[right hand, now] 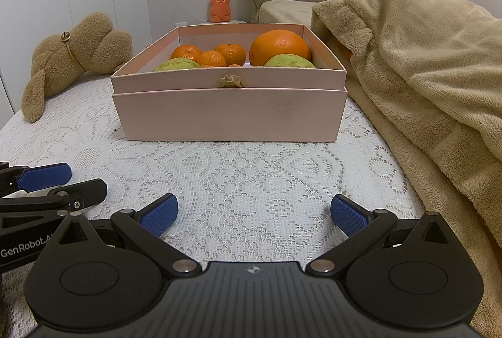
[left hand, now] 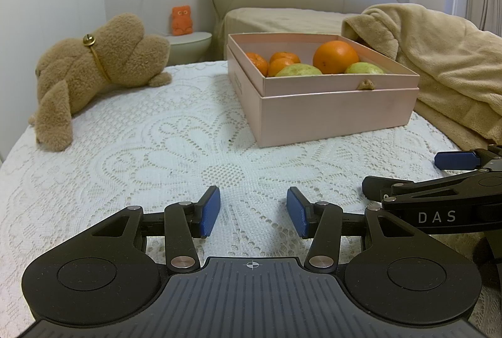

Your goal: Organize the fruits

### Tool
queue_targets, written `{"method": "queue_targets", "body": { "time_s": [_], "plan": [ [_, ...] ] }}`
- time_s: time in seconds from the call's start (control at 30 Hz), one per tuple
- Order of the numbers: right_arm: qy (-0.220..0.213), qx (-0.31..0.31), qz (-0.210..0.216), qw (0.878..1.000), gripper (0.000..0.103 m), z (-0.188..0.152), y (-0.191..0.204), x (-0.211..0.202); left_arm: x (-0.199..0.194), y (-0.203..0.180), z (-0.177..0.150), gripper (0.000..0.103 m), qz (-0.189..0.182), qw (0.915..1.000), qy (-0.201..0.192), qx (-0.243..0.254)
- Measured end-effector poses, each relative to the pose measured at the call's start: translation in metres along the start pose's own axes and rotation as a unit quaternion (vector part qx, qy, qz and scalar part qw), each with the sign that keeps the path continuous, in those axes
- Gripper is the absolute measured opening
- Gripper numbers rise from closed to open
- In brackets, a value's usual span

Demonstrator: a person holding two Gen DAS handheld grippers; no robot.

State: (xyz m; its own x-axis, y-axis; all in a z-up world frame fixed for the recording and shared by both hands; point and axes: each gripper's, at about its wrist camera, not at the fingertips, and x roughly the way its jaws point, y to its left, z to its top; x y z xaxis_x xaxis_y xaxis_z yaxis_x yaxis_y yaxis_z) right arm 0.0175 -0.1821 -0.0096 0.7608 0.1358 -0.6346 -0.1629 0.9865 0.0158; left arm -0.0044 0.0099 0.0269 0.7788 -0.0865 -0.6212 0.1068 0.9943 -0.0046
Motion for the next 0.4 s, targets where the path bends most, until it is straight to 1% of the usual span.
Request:
{"method": "queue_targets", "body": {
  "time_s": [0.4],
  "plan": [
    [0.0,-0.001,-0.001,1.0,0.103,-0.0003,0.0003,0.0002,0.0,0.0,0.0001,0.052,-0.003,1.0,0.0,-0.002]
  ]
}}
